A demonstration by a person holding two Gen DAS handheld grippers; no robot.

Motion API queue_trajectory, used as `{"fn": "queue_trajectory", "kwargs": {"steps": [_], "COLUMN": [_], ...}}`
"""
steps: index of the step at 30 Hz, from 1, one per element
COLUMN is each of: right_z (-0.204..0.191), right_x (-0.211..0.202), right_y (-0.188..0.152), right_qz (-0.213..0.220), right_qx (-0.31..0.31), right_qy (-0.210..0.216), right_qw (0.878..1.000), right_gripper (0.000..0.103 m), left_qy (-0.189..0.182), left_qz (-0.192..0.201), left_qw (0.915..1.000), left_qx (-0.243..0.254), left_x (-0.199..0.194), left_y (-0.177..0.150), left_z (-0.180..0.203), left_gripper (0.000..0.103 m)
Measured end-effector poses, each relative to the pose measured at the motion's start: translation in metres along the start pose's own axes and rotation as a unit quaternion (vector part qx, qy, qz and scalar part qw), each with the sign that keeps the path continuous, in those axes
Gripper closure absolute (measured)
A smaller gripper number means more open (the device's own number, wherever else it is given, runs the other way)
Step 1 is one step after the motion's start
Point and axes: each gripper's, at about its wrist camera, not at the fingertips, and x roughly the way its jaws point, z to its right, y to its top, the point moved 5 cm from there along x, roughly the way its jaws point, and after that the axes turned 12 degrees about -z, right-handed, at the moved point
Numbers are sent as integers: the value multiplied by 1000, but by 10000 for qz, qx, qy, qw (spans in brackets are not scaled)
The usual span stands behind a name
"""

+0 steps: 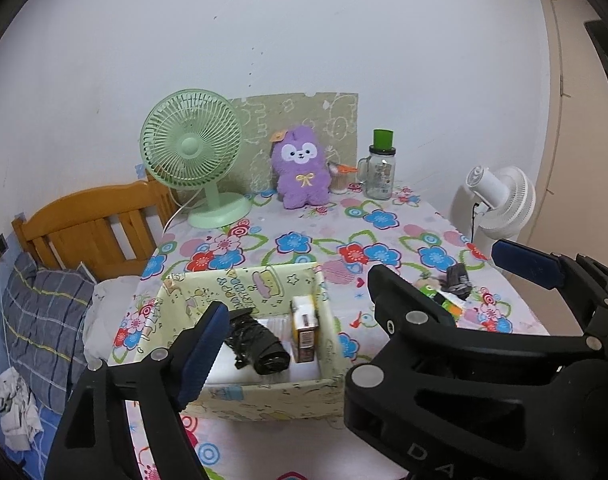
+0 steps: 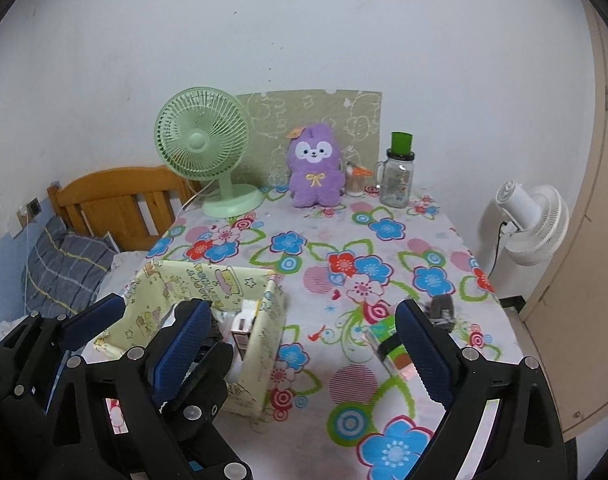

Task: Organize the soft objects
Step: 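Move both tools away from the box toward the green tissue pack and grey sock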

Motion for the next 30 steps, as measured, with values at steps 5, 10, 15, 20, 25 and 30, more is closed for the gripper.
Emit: {"fn": "queue_trajectory", "kwargs": {"steps": [5,10,15,20,25,30], "right_z": [12,25,37,50,64,76], "right_x": [-11,-19,-28,-30,-28,-26], "right_y": [-4,-6,-9,-12,-14,-16], "right_qz": [109,204,333,345,281,286], "right_qx": [66,75,91,126,201,252], "right_qy": [-57,-117,-214,-211,-170,-199], "right_qw": [9999,9997,9992,9991,9993,9991], "right_gripper": [7,7,2,2,2,2], "left_qy": [-45,-47,-89,-119,-178,-267], "left_qz": [72,136,184,210,186,122], "left_qw": [10000,9998,9996,9994,9992,9991], "left_qx": [21,129,173,230,291,297], "left_x": [-6,-10,-13,-14,-10,-3], "left_y": [0,1,1,2,3,6], "left_z": [12,27,39,49,63,75], "left_gripper": [13,11,8,6,6,6]}}
